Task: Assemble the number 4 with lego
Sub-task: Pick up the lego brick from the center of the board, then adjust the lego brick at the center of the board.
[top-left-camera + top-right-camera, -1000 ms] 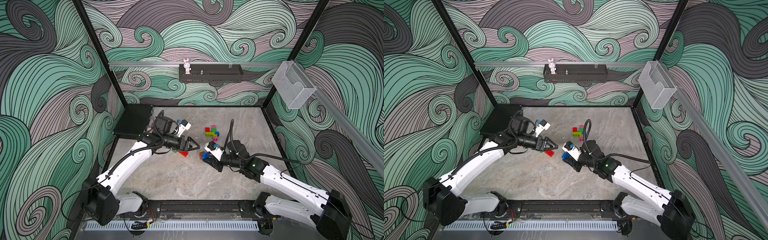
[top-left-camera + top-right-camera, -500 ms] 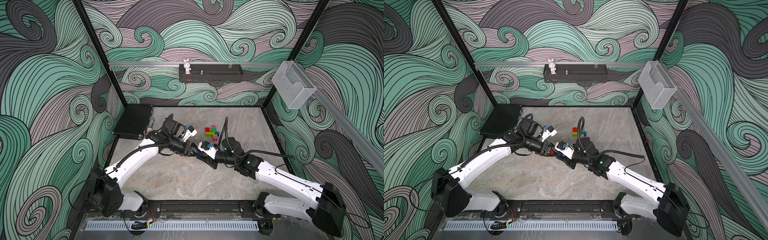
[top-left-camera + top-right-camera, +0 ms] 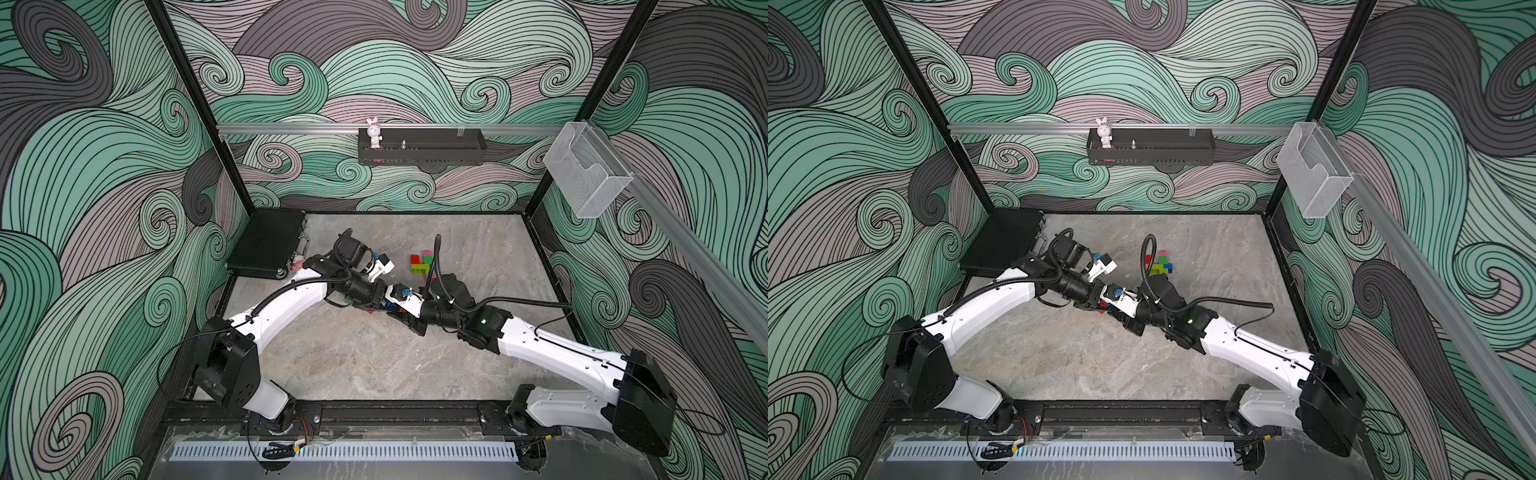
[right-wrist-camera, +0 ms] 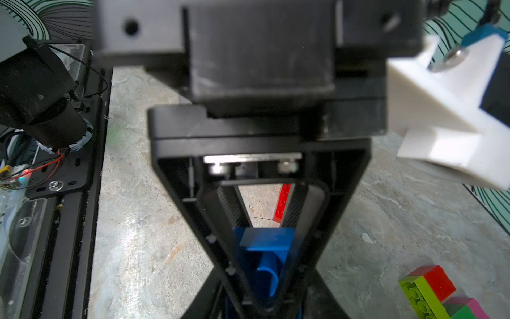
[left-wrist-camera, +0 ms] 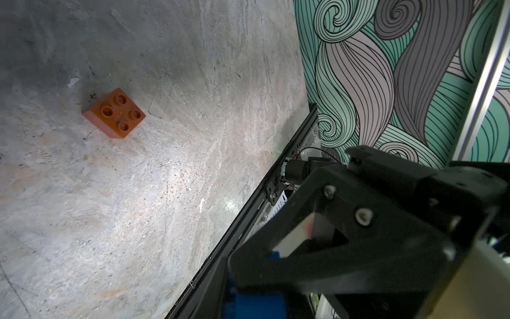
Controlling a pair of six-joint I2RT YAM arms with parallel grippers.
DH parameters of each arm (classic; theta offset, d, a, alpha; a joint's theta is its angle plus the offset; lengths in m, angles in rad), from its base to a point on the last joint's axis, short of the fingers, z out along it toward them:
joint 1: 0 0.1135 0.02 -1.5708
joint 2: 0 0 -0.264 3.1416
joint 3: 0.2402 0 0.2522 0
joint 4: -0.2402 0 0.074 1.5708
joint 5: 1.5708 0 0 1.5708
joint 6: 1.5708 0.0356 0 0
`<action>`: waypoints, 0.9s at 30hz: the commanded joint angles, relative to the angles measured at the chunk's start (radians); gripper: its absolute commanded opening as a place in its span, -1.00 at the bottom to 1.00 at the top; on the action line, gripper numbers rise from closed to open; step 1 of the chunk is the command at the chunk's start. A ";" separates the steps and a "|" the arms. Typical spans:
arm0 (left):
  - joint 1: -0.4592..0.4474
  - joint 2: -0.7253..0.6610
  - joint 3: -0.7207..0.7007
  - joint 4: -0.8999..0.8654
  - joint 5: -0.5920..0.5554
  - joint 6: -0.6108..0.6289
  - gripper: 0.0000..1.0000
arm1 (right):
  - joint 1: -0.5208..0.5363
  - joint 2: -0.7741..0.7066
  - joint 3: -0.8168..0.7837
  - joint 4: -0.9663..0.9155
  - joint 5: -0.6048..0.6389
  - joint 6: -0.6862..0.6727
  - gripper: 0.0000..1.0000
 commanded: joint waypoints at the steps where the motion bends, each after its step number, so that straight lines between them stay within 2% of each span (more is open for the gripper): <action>1: -0.014 -0.002 0.033 -0.104 -0.307 0.042 -1.00 | 0.008 -0.044 0.012 -0.018 0.054 0.018 0.29; 2: -0.019 0.001 0.023 -0.121 -0.439 0.029 -1.00 | 0.006 -0.065 0.000 -0.041 0.096 0.030 0.44; 3: -0.029 0.007 0.005 -0.135 -0.578 0.017 -1.00 | 0.001 -0.094 -0.018 -0.057 0.137 0.046 0.80; 4: -0.042 0.018 -0.005 -0.145 -0.667 0.014 -1.00 | -0.003 -0.120 -0.035 -0.059 0.188 0.071 0.97; 8: -0.134 0.091 -0.033 -0.172 -0.965 -0.031 -1.00 | -0.066 -0.230 -0.113 -0.066 0.419 0.271 0.97; 9: -0.156 0.118 -0.041 -0.181 -1.032 -0.053 -1.00 | -0.088 -0.248 -0.123 -0.089 0.506 0.346 0.97; 11: -0.185 0.179 -0.036 -0.230 -1.128 -0.112 -1.00 | -0.155 -0.268 -0.119 -0.185 0.587 0.474 0.97; 15: -0.240 0.292 -0.015 -0.336 -1.271 -0.232 -1.00 | -0.298 -0.290 -0.130 -0.287 0.522 0.629 0.98; 19: -0.274 0.400 0.013 -0.416 -1.379 -0.329 -1.00 | -0.326 -0.296 -0.146 -0.276 0.509 0.619 0.98; 23: -0.297 0.477 0.044 -0.453 -1.406 -0.373 -0.86 | -0.328 -0.302 -0.126 -0.268 0.441 0.587 0.98; 27: -0.298 0.507 0.065 -0.434 -1.370 -0.351 -0.70 | -0.328 -0.301 -0.134 -0.256 0.435 0.581 0.98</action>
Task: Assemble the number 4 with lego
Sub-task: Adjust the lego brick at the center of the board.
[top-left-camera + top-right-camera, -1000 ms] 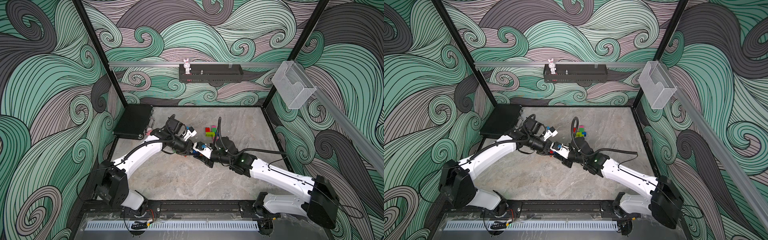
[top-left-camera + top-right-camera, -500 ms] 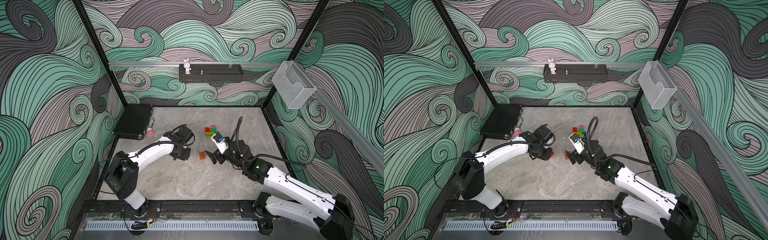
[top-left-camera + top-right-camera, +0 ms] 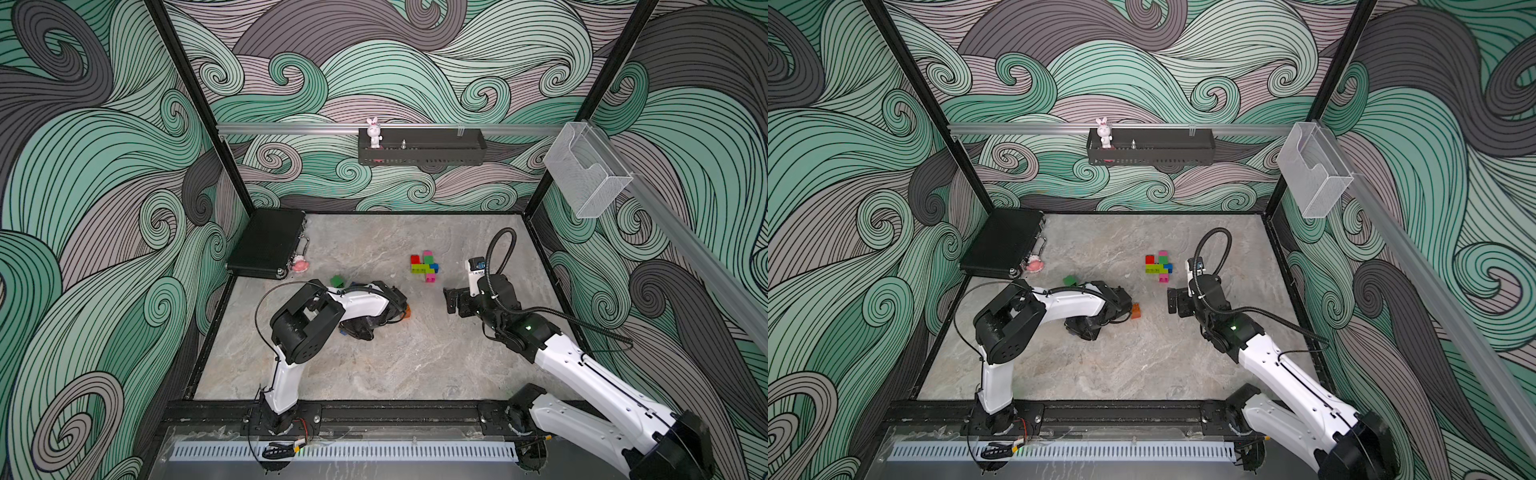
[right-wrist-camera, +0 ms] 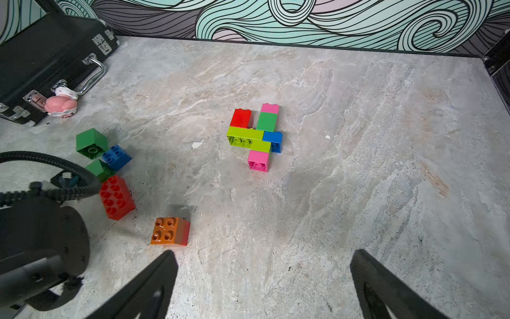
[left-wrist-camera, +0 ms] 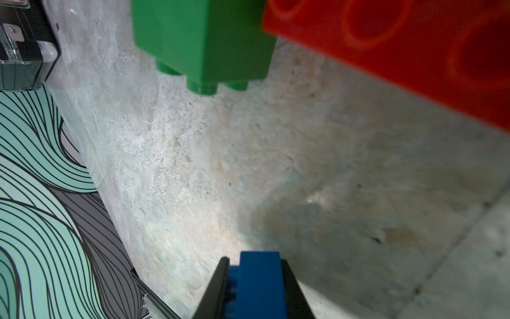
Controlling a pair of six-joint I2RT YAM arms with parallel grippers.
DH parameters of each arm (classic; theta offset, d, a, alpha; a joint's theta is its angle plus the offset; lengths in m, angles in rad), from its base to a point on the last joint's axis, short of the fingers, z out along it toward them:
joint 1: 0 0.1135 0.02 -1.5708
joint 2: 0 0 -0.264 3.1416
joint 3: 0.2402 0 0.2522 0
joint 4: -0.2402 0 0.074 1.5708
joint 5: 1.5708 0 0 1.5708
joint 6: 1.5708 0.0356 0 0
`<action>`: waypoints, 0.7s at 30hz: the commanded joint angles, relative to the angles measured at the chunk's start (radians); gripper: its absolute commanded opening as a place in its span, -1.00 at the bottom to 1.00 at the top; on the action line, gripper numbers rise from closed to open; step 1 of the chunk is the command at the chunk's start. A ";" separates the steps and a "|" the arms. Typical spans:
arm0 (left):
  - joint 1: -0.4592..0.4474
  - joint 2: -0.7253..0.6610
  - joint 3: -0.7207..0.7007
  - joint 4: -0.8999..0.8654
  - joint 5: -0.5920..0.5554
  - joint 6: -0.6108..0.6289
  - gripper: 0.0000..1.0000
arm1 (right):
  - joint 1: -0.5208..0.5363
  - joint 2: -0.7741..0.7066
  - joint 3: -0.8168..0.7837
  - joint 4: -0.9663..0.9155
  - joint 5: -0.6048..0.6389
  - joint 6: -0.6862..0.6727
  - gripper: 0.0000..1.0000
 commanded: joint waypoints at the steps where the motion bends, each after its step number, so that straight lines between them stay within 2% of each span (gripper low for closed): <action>1: -0.009 0.018 0.046 -0.047 -0.028 -0.031 -0.65 | -0.005 -0.009 0.006 0.001 -0.017 0.014 0.98; 11: -0.010 0.047 0.078 -0.050 0.011 0.013 -0.07 | -0.005 -0.017 0.007 -0.001 -0.018 0.002 0.97; 17: -0.008 -0.004 0.093 -0.015 0.108 0.044 -0.06 | -0.005 -0.008 0.010 0.004 -0.024 0.009 0.98; 21: -0.009 -0.041 0.109 0.013 0.167 0.065 -0.16 | -0.005 -0.006 0.012 0.004 -0.022 0.010 0.98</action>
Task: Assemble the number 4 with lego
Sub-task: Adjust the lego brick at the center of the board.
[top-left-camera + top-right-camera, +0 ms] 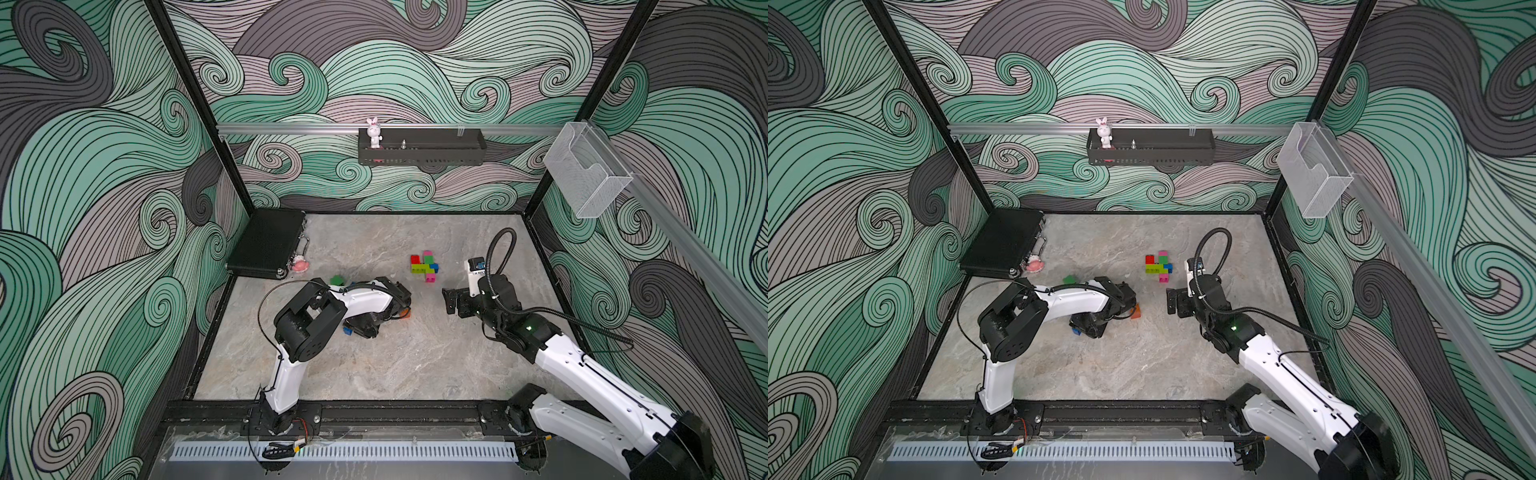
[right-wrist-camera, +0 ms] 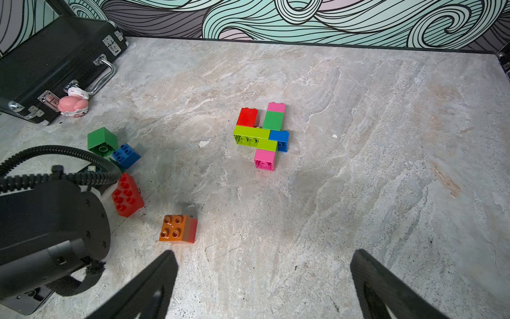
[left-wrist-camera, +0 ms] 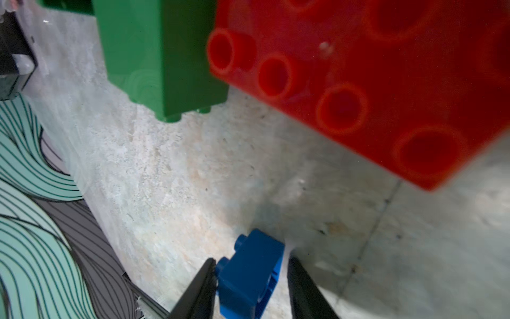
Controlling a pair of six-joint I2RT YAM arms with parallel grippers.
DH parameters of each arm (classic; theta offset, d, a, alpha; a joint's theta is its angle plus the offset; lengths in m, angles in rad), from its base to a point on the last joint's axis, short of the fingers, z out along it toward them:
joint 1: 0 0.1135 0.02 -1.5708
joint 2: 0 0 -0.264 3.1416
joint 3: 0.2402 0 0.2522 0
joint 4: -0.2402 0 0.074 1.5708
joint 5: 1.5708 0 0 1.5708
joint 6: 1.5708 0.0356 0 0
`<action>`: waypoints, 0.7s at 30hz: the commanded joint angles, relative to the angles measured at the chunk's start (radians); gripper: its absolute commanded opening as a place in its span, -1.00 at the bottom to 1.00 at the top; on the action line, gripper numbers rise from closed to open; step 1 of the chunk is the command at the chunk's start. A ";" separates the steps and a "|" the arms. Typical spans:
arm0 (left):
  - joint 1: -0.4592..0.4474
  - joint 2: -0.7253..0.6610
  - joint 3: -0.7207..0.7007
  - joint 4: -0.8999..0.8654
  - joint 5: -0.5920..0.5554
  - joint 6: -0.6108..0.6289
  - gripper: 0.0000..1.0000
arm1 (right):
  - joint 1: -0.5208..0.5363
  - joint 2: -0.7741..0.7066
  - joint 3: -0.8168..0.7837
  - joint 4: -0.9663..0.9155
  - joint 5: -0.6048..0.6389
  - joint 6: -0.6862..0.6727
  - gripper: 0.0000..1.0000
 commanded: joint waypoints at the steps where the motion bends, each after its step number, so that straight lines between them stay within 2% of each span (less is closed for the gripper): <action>1: -0.007 -0.047 0.041 0.019 0.081 0.018 -0.22 | -0.005 -0.003 0.011 0.003 -0.001 0.002 0.98; 7: -0.016 -0.018 0.055 -0.018 0.076 0.017 -0.48 | -0.005 -0.007 0.010 0.004 0.003 -0.005 0.98; 17: -0.047 0.043 0.070 -0.076 -0.001 -0.002 -0.60 | -0.004 -0.006 0.011 0.003 0.001 -0.010 0.98; 21: -0.084 0.077 0.118 -0.118 -0.024 -0.008 -0.65 | -0.005 -0.007 0.012 -0.004 0.003 -0.020 0.98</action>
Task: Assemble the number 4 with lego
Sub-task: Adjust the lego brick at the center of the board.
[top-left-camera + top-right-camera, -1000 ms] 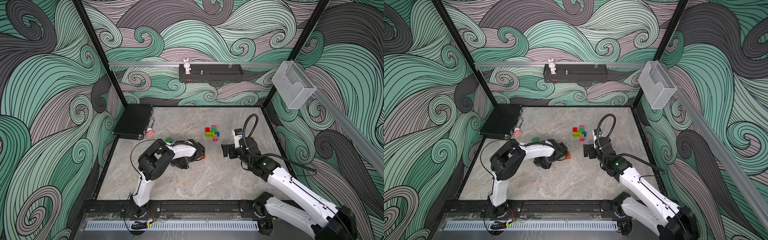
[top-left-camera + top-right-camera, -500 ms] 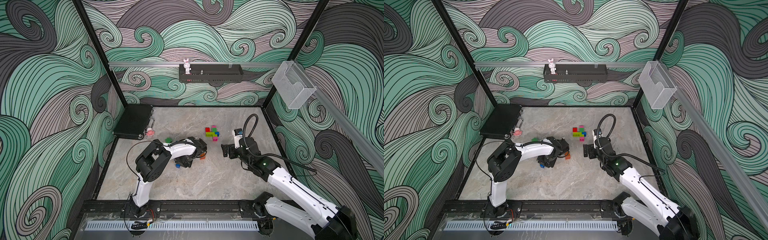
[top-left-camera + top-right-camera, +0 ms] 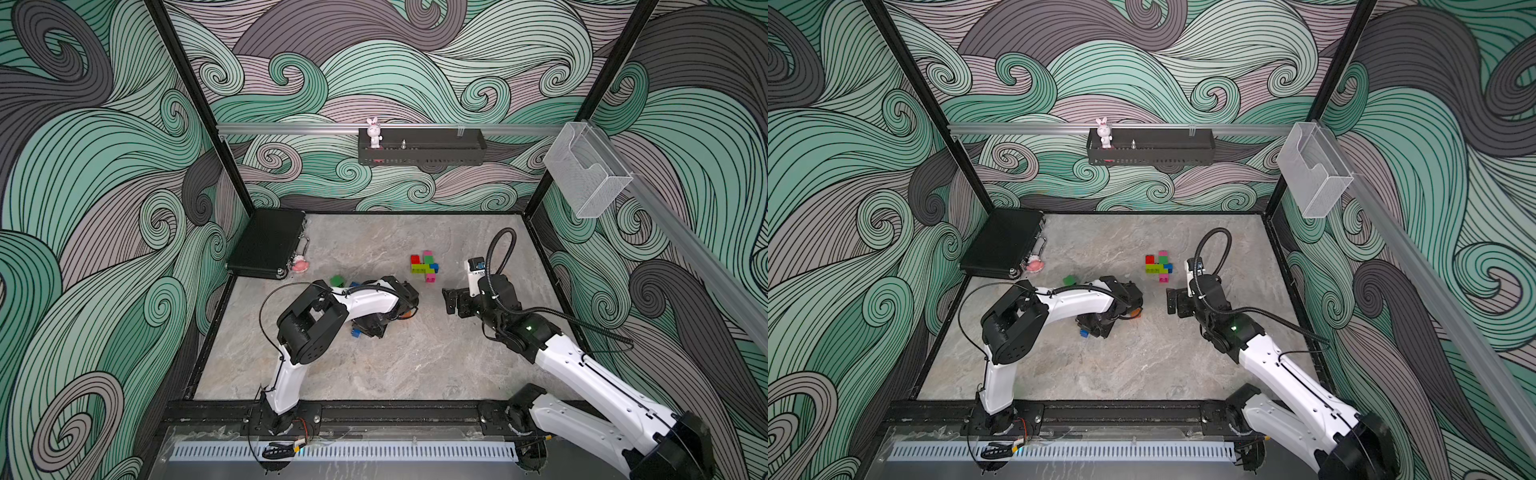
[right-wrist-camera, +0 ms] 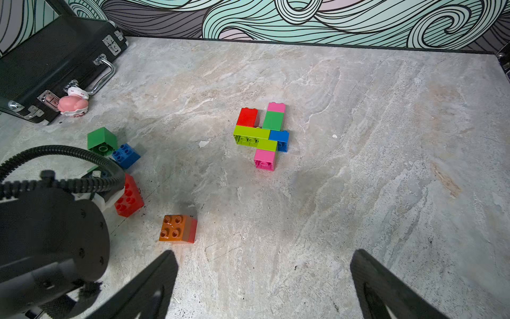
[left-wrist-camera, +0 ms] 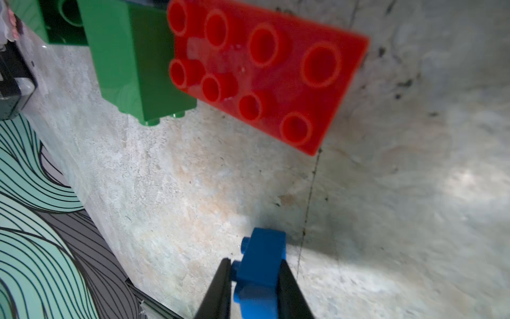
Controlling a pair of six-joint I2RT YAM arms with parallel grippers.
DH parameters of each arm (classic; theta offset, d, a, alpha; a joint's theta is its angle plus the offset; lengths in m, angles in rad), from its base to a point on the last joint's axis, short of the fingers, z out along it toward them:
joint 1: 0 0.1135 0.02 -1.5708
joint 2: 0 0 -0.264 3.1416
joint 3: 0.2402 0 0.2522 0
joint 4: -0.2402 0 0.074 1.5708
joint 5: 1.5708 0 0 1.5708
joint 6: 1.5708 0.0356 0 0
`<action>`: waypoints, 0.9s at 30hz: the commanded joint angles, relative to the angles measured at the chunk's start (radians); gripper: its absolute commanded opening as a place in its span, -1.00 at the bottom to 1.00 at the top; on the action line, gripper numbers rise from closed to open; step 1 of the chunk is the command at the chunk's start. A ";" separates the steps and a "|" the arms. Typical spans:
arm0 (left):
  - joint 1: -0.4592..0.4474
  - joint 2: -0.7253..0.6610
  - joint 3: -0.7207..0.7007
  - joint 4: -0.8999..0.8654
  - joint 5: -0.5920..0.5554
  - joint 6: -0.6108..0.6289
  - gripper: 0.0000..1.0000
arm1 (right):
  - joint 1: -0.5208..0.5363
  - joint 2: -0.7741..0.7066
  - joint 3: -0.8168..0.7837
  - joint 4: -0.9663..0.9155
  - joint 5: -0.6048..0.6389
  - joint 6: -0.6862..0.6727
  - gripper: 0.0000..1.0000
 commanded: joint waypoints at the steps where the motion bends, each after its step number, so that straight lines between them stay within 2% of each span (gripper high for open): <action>1: -0.037 0.055 0.055 -0.067 -0.036 -0.029 -0.65 | -0.004 -0.008 0.012 -0.005 0.005 -0.018 0.97; 10: -0.072 0.150 0.165 -0.183 -0.108 -0.051 -0.62 | -0.004 -0.011 0.011 -0.010 0.004 -0.023 0.97; 16: -0.092 0.125 0.190 -0.154 -0.033 -0.030 -0.48 | -0.005 -0.014 0.011 -0.014 0.002 -0.021 0.97; 23: -0.095 0.136 0.217 -0.185 -0.058 -0.035 -0.44 | -0.004 -0.016 0.012 -0.014 0.002 -0.024 0.98; 27: -0.110 0.140 0.225 -0.170 -0.026 -0.025 -0.33 | -0.004 -0.018 0.012 -0.016 0.001 -0.026 0.98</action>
